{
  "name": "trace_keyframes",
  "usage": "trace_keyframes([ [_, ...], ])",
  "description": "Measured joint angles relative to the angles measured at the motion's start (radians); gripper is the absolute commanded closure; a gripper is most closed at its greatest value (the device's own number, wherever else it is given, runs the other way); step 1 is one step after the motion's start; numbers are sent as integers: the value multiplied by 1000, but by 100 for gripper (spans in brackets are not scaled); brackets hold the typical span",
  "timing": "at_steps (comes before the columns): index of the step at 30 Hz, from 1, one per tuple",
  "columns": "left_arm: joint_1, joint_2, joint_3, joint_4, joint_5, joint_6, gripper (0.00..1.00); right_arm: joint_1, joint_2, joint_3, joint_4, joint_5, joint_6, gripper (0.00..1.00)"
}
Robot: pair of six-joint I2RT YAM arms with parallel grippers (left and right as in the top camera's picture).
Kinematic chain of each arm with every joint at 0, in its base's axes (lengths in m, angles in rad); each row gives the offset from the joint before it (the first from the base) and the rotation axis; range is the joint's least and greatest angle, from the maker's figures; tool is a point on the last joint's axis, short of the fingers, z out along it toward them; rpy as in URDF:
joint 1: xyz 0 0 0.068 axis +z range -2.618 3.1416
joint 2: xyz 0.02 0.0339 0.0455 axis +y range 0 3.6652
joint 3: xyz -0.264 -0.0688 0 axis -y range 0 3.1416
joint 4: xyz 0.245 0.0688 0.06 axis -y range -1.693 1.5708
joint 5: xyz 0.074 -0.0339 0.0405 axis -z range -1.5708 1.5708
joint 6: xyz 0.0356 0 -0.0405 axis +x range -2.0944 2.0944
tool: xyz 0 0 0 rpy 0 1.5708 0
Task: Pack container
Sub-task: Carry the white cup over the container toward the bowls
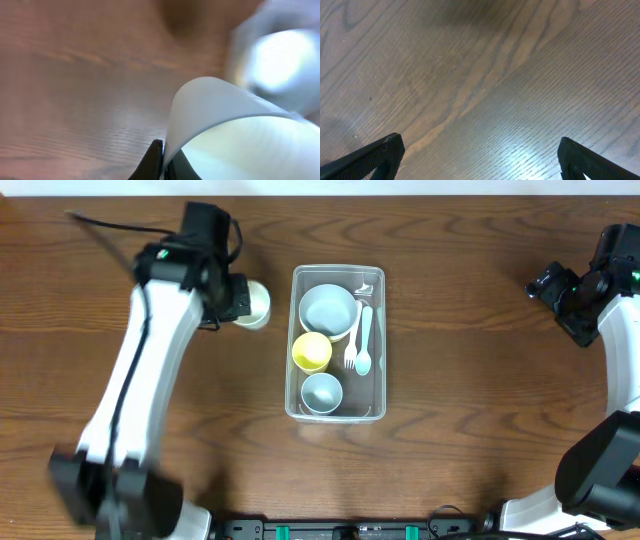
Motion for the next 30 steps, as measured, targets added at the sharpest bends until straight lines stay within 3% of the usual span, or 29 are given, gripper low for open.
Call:
trace_keyframes([
  [5, -141, -168, 18, -16, 0, 14, 94, 0, 0, 0, 0, 0, 0, 1],
  [9, -299, -191, 18, -39, 6, 38, 94, 0, 0, 0, 0, 0, 0, 1],
  [16, -472, -124, 13, -73, 8, 68, 94, 0, 0, 0, 0, 0, 0, 1],
  [30, -577, 125, 2, -68, 8, 71, 94, 0, 0, 0, 0, 0, 0, 1],
])
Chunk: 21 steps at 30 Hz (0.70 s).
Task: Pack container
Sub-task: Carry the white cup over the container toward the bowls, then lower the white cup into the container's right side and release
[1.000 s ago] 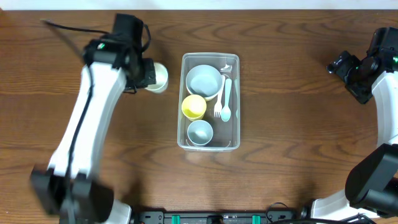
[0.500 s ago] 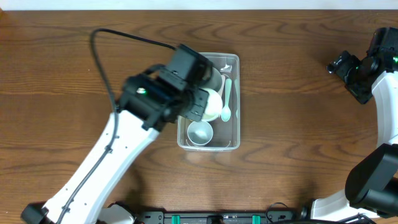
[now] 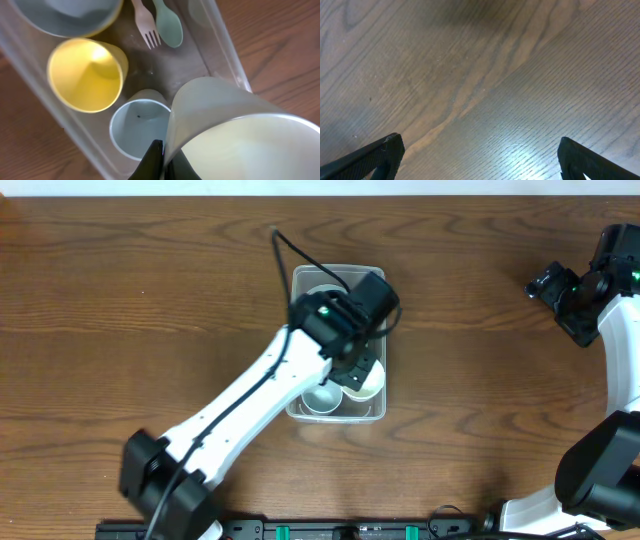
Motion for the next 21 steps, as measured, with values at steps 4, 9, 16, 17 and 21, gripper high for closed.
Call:
trace_keyframes([
  [4, -1, 59, 0, 18, 0, 0, 94, 0, 0, 0, 0, 0, 0, 1],
  [9, -1, 100, 0, 33, 0, 0, 94, 0, 0, 0, 0, 0, 0, 1],
  [16, -1, 136, 0, 67, 0, 0, 94, 0, 0, 0, 0, 0, 0, 1],
  [17, -1, 140, 0, 68, 0, 0, 94, 0, 0, 0, 0, 0, 0, 1],
  [21, -1, 145, 0, 69, 0, 0, 94, 0, 0, 0, 0, 0, 0, 1],
])
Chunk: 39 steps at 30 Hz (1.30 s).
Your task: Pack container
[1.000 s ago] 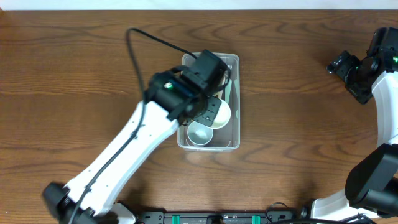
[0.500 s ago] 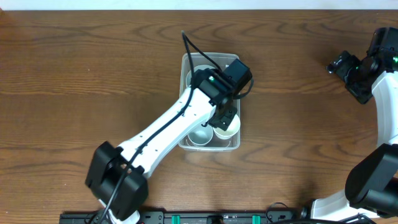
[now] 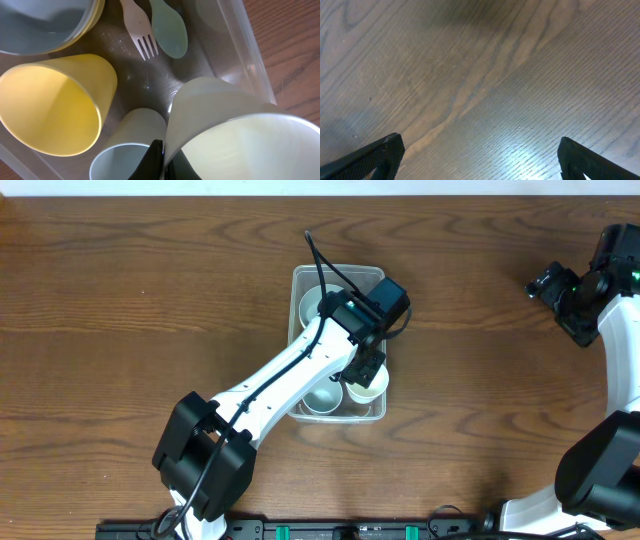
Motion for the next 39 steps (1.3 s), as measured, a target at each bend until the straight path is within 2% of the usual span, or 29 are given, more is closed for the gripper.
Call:
trace_keyframes([
  [4, 0, 0, 0, 1, 0, 0, 94, 0, 0, 0, 0, 0, 0, 1],
  [8, 0, 0, 0, 3, 0, 5, 87, 0, 0, 0, 0, 0, 0, 1],
  [23, 0, 0, 0, 18, 0, 11, 87, 0, 0, 0, 0, 0, 0, 1],
  [27, 0, 0, 0, 11, 0, 18, 67, 0, 0, 0, 0, 0, 0, 1],
  [31, 9, -3, 32, -82, 0, 5, 51, 0, 0, 0, 0, 0, 0, 1],
  [35, 55, -51, 119, -140, -3, -3, 43, 0, 0, 0, 0, 0, 0, 1],
  [39, 153, -183, 181, -156, -29, -8, 37, 0, 0, 0, 0, 0, 0, 1],
])
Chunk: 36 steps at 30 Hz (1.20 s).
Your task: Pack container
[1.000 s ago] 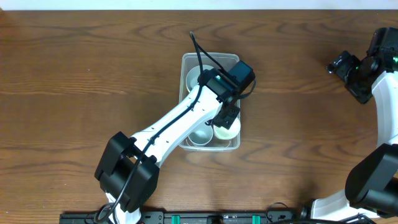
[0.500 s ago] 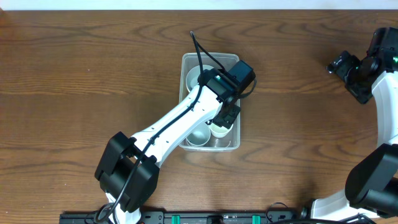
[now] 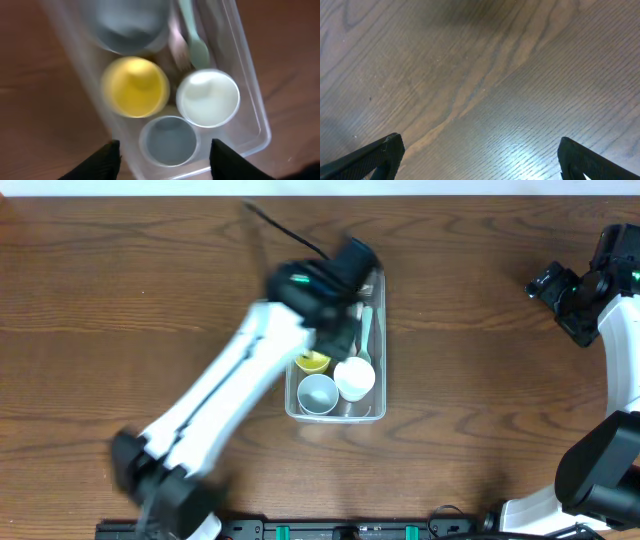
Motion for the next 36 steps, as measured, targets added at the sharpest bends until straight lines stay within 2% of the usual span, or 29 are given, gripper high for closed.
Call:
trace_keyframes([
  [1, 31, -44, 7, -2, -12, 1, 34, 0, 0, 0, 0, 0, 0, 1],
  [2, 60, -84, 12, -3, -26, -1, 2, 0, 0, 0, 0, 0, 0, 1],
  [7, 196, -274, 22, -13, -76, -3, 2, 0, 0, 0, 0, 0, 0, 1],
  [12, 252, -387, 24, -78, -107, 23, 2, 0, 0, 0, 0, 0, 0, 1],
  [15, 278, -438, 23, -187, -178, 47, 2, 0, 0, 0, 0, 0, 0, 1],
  [19, 337, -550, 21, -223, -298, 60, 2, 0, 0, 0, 0, 0, 0, 1],
  [26, 389, -875, 23, -217, -406, 76, 2, 0, 0, 0, 0, 0, 0, 1],
  [29, 398, -989, 1, -138, -400, 75, 2, 0, 0, 0, 0, 0, 0, 1],
  [31, 414, -1072, -65, -19, -387, 74, 2, 0, 0, 0, 0, 0, 0, 1],
  [36, 492, -1251, -370, 342, -318, 70, 2, 0, 0, 0, 0, 0, 0, 1],
])
